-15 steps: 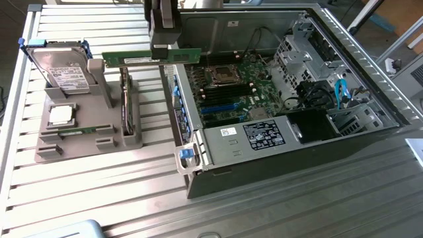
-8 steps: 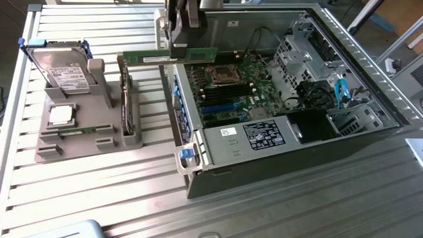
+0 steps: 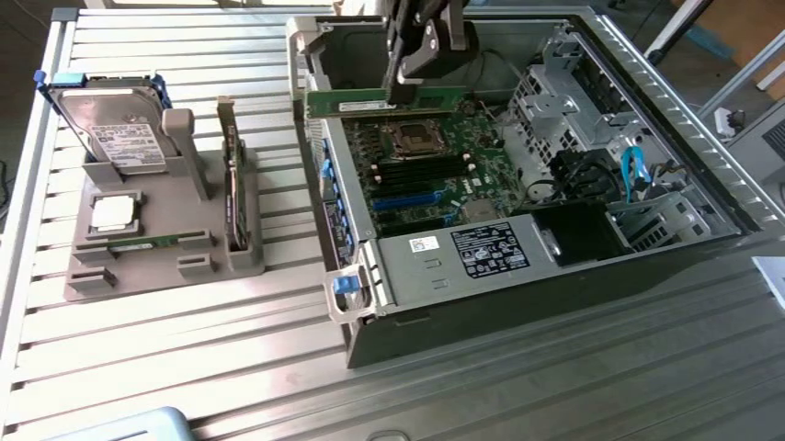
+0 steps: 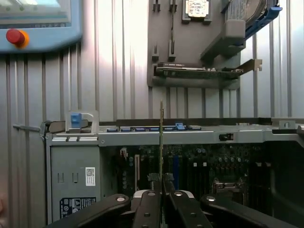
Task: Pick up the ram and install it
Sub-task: 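Pick up the ram and move it above insertion slot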
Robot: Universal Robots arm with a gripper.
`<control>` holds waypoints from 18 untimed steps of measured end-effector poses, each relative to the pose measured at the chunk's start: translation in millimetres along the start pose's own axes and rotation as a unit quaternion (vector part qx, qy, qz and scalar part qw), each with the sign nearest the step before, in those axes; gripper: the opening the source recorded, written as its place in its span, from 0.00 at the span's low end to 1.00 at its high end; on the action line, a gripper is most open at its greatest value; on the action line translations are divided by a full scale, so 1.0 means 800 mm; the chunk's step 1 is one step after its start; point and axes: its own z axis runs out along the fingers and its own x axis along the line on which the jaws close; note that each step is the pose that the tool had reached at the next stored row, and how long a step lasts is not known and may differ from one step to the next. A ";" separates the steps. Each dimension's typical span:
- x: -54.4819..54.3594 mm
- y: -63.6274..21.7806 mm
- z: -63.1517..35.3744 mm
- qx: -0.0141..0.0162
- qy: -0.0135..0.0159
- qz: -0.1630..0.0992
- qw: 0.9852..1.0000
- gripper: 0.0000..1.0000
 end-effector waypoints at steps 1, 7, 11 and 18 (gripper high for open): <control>0.000 -0.006 0.000 0.000 0.000 0.000 1.000 0.13; -0.001 -0.049 0.000 0.000 0.000 0.000 1.000 0.13; -0.001 -0.077 0.000 0.000 0.000 0.000 1.000 0.13; -0.002 -0.133 0.001 0.000 0.000 0.000 1.000 0.13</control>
